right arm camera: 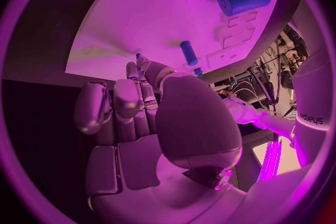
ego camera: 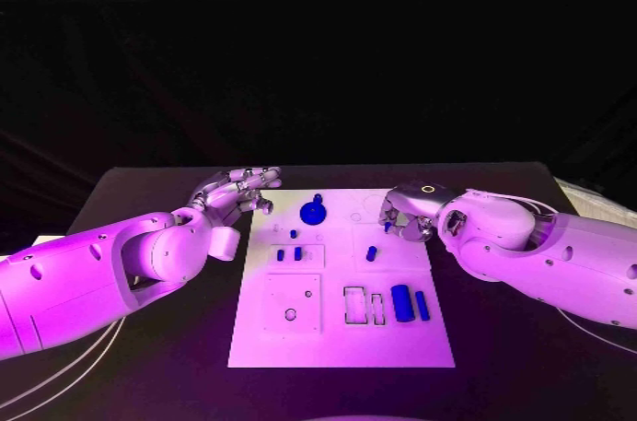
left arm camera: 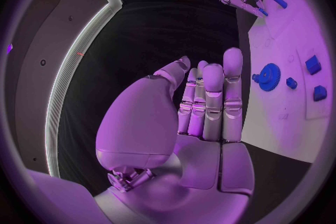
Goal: Assemble the parts on the task board
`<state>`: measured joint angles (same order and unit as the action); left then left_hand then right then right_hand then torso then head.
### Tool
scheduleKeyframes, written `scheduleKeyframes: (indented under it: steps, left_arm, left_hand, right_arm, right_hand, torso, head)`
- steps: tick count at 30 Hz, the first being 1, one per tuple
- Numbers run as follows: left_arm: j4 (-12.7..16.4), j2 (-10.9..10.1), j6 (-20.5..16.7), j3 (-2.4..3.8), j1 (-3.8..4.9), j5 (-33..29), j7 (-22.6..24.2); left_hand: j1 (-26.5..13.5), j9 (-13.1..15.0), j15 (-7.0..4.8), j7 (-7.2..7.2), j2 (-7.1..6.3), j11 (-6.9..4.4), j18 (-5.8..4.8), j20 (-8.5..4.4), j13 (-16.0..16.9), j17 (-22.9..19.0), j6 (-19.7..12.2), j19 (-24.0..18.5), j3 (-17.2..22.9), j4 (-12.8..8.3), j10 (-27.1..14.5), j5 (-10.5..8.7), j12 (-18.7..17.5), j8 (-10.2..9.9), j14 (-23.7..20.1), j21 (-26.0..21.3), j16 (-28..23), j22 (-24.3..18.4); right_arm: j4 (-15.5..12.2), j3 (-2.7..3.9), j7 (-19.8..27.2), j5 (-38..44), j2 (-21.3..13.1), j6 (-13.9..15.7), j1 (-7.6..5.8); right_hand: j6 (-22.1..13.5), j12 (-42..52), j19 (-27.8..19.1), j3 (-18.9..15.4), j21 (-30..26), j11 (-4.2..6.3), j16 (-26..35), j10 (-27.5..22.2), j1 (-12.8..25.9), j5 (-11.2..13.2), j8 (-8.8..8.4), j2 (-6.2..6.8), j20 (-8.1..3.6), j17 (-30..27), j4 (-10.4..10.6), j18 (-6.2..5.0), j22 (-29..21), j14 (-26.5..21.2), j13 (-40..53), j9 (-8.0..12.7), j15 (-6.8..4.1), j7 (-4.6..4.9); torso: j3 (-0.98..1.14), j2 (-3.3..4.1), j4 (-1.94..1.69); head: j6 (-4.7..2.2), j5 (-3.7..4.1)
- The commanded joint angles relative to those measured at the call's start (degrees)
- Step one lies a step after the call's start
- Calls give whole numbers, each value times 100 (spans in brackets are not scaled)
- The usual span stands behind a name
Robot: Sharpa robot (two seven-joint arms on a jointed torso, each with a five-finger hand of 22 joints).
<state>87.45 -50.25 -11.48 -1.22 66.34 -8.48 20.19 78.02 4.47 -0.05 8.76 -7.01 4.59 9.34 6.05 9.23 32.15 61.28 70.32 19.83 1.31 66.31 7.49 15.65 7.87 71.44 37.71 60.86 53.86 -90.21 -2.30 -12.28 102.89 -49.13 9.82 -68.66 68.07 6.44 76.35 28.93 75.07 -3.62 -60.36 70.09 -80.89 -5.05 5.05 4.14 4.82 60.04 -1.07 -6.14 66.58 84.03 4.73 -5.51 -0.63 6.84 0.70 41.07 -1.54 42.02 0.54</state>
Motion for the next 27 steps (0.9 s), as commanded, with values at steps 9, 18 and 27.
scheduleKeyframes:
  steps: [9,18,27]
  left_arm:
    - [3,14,90,3,0,32,30]
    - [11,22,92,3,0,33,33]
    - [20,74,117,4,0,33,35]
  left_hand:
    - [24,-7,11,4,45,-4,50,-15,21,-26,-60,-13,-71,-2,-82,-1,59,15,-54,-56,19,-27]
    - [24,-7,11,4,45,-4,50,-15,21,-26,-60,-13,-71,-2,-82,-1,59,15,-54,-56,19,-27]
    - [19,-9,17,11,53,3,49,-11,31,-33,-74,-14,-97,5,-110,-9,85,20,-62,-69,23,-35]
  right_arm:
    - [-339,20,-111,-291,-119,263,-40]
    - [-769,27,-10,-520,33,429,-39]
    - [-897,27,176,-736,464,388,47]
  right_hand:
    - [50,-25,74,28,65,25,-50,60,108,65,9,17,-2,17,27,105,53,199,-27,-16,-57,7]
    - [58,-51,92,24,96,28,-95,76,163,140,8,15,-1,46,60,111,94,202,-47,-27,-66,2]
    - [40,-73,101,33,111,28,-133,66,150,119,-3,18,-3,74,43,114,114,207,-58,-28,-68,8]
  torso:
    - [-5,-1,-4]
    - [-6,1,-1]
    - [-20,3,-21]
  head:
    - [-5,9]
    - [13,-95]
    - [71,-170]
